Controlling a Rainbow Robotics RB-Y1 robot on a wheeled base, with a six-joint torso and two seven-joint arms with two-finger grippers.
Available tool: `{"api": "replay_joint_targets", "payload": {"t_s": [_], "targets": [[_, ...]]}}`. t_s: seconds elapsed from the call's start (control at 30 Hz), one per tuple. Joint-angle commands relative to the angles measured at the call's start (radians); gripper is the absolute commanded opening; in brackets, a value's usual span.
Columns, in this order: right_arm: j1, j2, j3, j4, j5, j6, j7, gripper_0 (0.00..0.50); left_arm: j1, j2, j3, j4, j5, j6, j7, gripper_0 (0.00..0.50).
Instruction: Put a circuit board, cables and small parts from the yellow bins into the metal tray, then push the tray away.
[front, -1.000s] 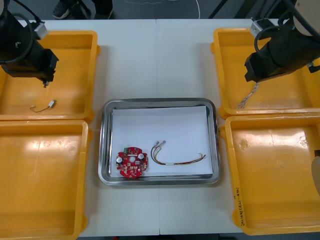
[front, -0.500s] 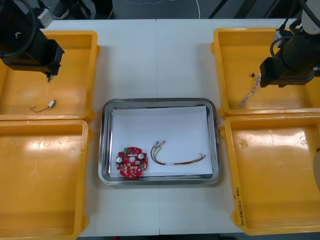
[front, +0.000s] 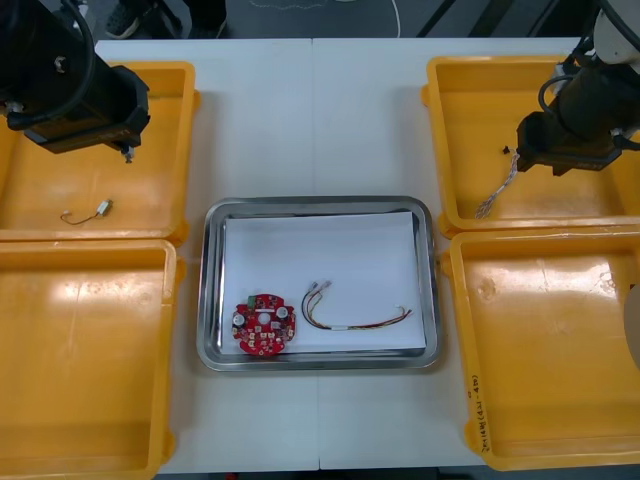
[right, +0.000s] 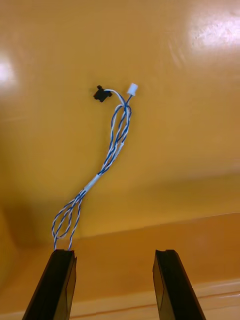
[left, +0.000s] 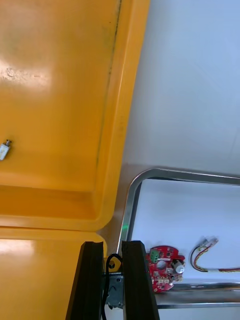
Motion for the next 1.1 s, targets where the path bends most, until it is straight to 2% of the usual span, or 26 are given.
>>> {"api": "replay_joint_targets", "payload": {"t_s": [0.03,0.23,0.4,0.57,0.7,0.93,1.1], "targets": [[-0.048,-0.003,-0.038,0.030,0.012,-0.046,-0.108,0.451,0.032,-0.064,0.021,-0.063,-0.049,0.008,-0.046,0.000],[-0.046,0.022,-0.038,0.091,0.013,-0.113,-0.211,0.451,0.029,-0.093,-0.068,-0.066,-0.101,0.008,-0.034,0.000],[-0.046,0.028,-0.040,0.131,0.009,-0.158,-0.218,0.449,0.029,-0.133,-0.080,-0.066,-0.129,0.008,-0.026,0.000],[-0.048,0.032,-0.040,0.197,-0.011,-0.230,-0.237,0.451,0.029,-0.185,-0.128,-0.060,-0.190,0.008,-0.016,0.000],[-0.046,0.032,-0.040,0.217,-0.021,-0.244,-0.254,0.449,0.029,-0.235,-0.140,-0.041,-0.227,0.008,-0.012,0.000],[-0.046,0.042,-0.031,0.228,-0.060,-0.270,-0.347,0.450,-0.037,-0.278,-0.254,0.072,-0.253,0.008,-0.003,0.000],[-0.046,0.043,-0.009,0.237,-0.105,-0.303,-0.390,0.450,-0.065,-0.313,-0.286,0.153,-0.253,0.008,-0.003,0.000]]}}
